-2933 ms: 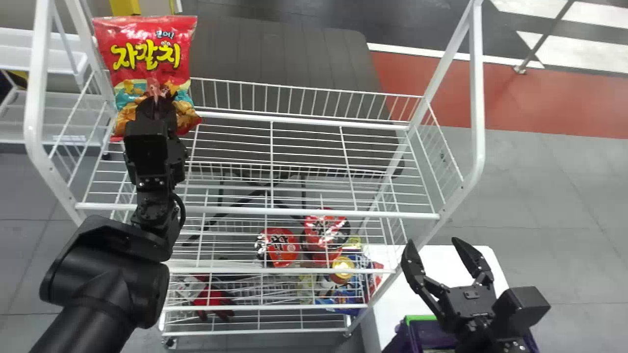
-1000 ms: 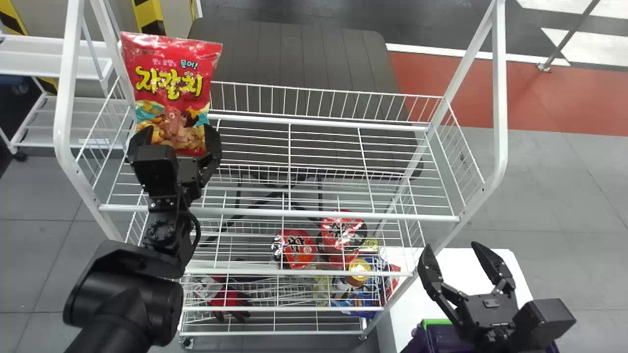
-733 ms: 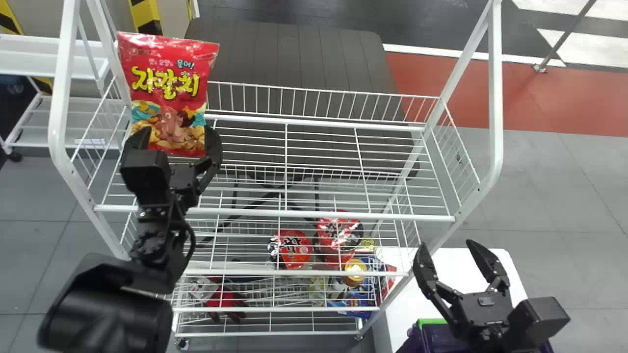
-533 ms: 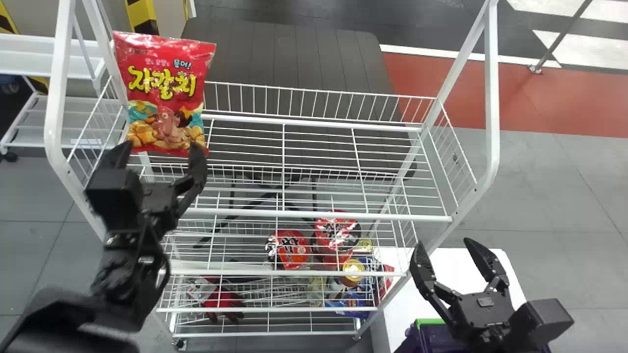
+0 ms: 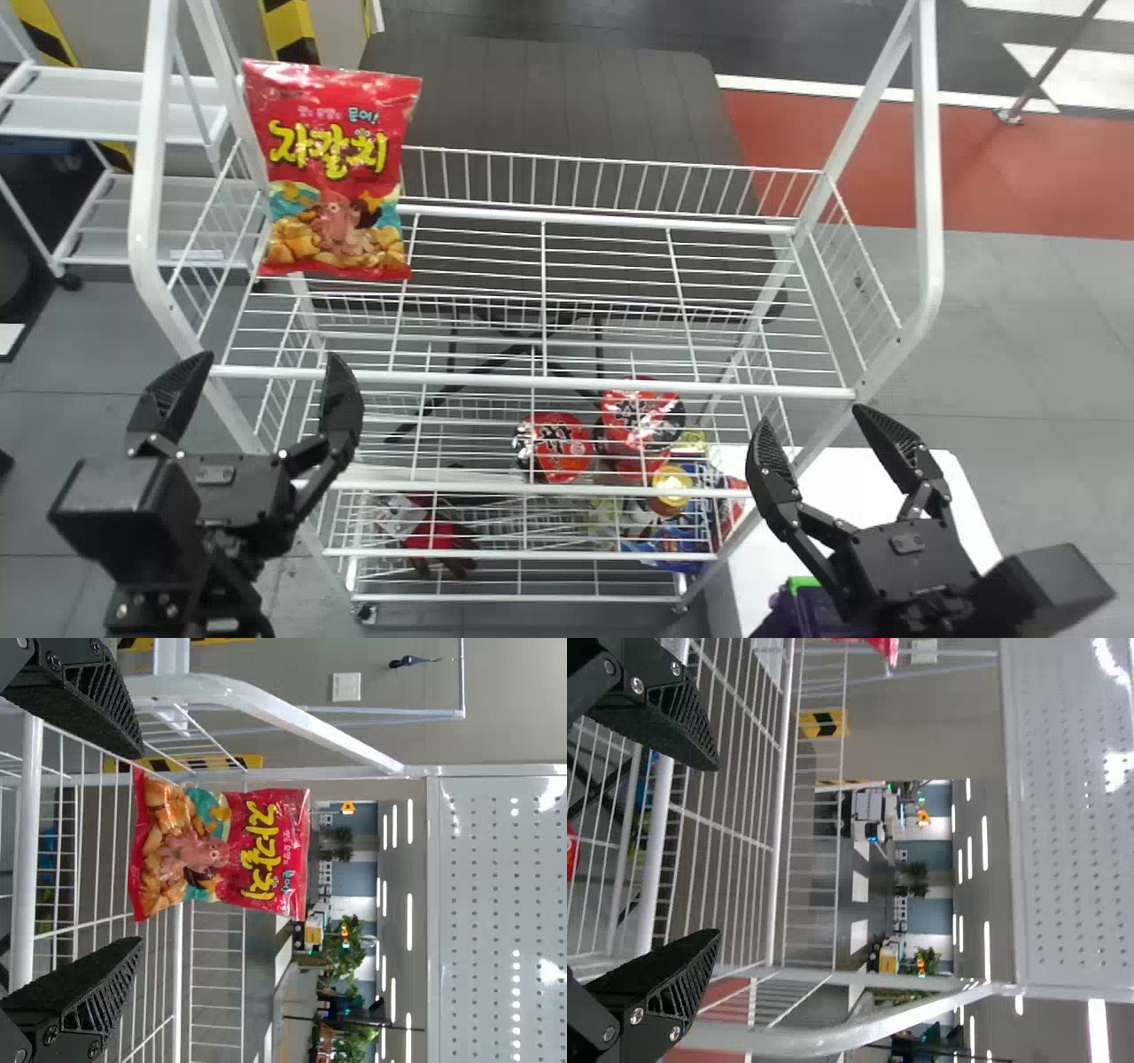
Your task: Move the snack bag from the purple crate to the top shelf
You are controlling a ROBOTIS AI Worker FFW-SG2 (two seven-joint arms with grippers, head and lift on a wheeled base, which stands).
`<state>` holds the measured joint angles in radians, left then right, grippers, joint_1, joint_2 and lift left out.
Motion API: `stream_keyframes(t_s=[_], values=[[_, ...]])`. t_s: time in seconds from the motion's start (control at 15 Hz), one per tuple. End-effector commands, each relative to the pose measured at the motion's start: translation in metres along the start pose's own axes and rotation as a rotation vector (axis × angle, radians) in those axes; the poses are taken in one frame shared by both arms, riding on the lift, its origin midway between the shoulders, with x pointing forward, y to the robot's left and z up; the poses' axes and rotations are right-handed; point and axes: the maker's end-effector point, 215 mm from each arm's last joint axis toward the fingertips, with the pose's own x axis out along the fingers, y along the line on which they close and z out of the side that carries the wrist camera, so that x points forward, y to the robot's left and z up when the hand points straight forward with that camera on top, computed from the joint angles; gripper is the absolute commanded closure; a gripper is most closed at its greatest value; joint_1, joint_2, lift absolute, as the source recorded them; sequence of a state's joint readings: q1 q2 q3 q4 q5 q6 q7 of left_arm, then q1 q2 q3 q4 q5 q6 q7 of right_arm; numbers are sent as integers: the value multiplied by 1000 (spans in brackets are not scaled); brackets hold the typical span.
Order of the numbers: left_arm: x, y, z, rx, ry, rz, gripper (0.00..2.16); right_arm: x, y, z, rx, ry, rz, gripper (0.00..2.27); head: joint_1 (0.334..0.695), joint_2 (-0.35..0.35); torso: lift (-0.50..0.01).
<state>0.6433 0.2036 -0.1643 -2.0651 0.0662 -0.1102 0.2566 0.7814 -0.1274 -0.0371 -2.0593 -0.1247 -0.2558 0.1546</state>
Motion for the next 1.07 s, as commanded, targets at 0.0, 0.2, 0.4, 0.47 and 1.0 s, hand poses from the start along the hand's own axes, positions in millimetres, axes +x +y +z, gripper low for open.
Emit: stream_keyframes(t_s=[0.0, 0.2, 0.4, 0.47, 1.0], values=[[-15, 2, 5, -9, -8, 4, 63, -8, 27, 26, 0, -31, 36, 174, 695, -41, 0], [-33, -2, 27, -32, -60, 7, 66, -17, 36, 35, 7, -32, 45, 174, 695, 11, 0], [-40, -8, 26, -40, -51, -1, 66, -20, 38, 33, 15, -11, 47, 174, 695, 23, 0], [-41, -8, 26, -40, -51, 1, 66, -20, 38, 30, 19, 6, 46, 174, 695, 20, 0], [-42, -8, 26, -23, -38, -7, 66, -21, 45, 21, 41, 55, 39, 174, 695, 21, 0]])
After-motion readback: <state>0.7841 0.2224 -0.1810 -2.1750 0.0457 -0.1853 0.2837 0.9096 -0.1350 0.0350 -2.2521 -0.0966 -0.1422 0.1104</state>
